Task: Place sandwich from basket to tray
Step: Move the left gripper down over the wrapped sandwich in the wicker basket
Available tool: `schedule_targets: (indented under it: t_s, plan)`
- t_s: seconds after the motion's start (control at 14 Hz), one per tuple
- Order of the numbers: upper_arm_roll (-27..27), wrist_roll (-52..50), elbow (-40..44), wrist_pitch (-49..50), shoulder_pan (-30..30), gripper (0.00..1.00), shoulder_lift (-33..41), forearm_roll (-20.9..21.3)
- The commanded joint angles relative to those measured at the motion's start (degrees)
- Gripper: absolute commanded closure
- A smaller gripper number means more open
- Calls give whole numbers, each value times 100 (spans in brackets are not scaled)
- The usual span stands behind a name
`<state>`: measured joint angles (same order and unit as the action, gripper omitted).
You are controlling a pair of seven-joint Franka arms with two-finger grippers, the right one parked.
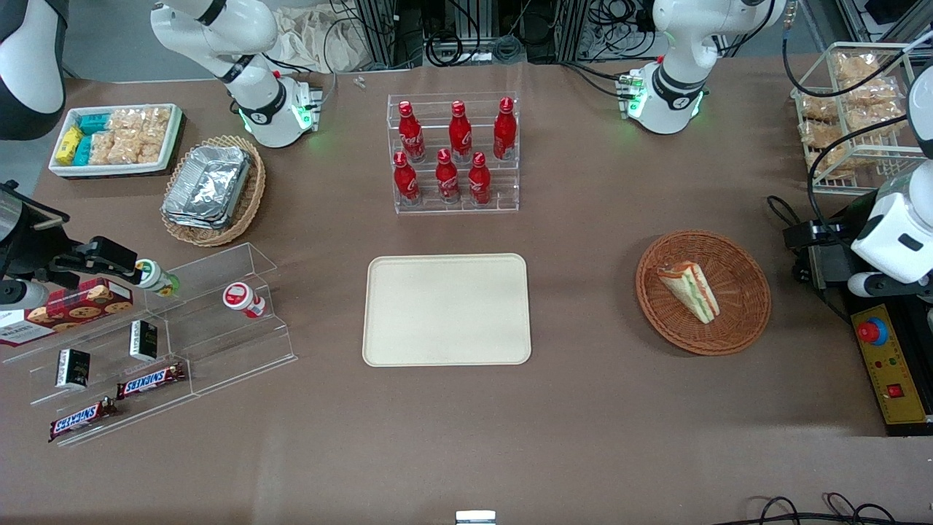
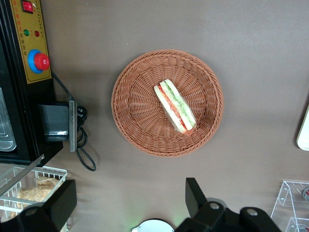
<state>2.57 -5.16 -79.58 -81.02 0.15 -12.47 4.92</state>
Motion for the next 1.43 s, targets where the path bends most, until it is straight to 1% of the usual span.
schedule_targets:
  t_s: [0.0,0.29,0.43,0.5,0.64,0.86,0.93,1.0,1.21,1.36]
  plan:
    - [-90,42,118,34,-68,0,-10,-44]
    - [-81,94,48,60,-94,0,-79,35]
    - [-90,68,-205,52,-86,0,-28,44]
    - [-90,16,-355,25,-77,0,42,-16]
    - [-90,-72,-872,-333,-68,0,244,-52]
    - [-81,-353,-2320,-1561,-95,0,840,-61]
    - [-81,-589,-2751,-1861,-112,0,1034,-61]
    - [-81,-809,-2991,-2030,-121,0,1097,-61]
    - [-37,-1399,-3090,-2119,-130,0,975,-236]
    - [-37,-1653,-3160,-2311,-130,0,817,-517]
